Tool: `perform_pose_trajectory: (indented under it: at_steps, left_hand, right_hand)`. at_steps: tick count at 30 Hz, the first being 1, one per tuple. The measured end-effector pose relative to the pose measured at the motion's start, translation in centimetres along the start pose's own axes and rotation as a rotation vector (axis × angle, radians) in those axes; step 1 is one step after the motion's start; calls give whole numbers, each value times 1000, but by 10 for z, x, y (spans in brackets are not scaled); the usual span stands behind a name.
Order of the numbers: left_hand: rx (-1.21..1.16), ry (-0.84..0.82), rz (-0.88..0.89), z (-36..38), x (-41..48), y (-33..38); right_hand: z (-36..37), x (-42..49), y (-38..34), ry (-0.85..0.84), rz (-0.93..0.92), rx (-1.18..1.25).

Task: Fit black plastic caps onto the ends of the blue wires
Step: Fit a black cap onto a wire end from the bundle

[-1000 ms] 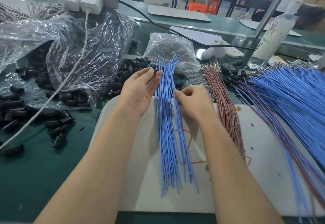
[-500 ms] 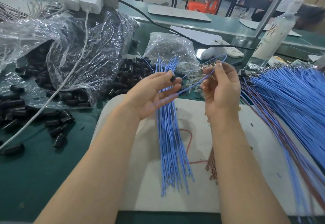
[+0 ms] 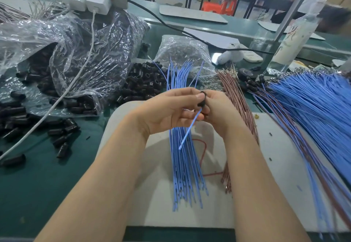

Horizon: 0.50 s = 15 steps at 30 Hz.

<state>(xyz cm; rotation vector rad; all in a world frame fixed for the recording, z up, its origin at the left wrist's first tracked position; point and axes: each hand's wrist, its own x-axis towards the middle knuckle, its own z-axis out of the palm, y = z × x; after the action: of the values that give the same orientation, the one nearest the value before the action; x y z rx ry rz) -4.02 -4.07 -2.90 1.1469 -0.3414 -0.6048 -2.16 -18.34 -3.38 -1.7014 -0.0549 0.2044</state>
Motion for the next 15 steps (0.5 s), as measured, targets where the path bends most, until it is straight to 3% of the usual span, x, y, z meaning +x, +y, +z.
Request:
perform_pose_trajectory:
  at_steps: [2,4,5,7,9,10,12,15]
  left_hand:
    - [80,-141,-29,5,-3,-1]
    - [117,-286,-41,9,-6,1]
    - [136,-335,-46,10,-8,3]
    - [163,-374,-61,12,-9,3]
    - [177,-335,-78,13,-7,2]
    - [179,-305,-83,12,-6,1]
    - [186,-251,-83,11,-4,0]
    - [221,-224,-64,10,-3,0]
  right_hand:
    - [-3,-3,-5,-45,-81,250]
    - [-9,-6,-11,-224,-191,559]
    - [-9,-7,-12,-292,-199,597]
    - [-4,-7,-9,-257,-85,348]
    - [4,-5,-7,-106,52,12]
    - [6,-3,-7,-51,69,7]
    - [4,2,-8,24,41,217]
    - [-5,3,-8,-28,58,433]
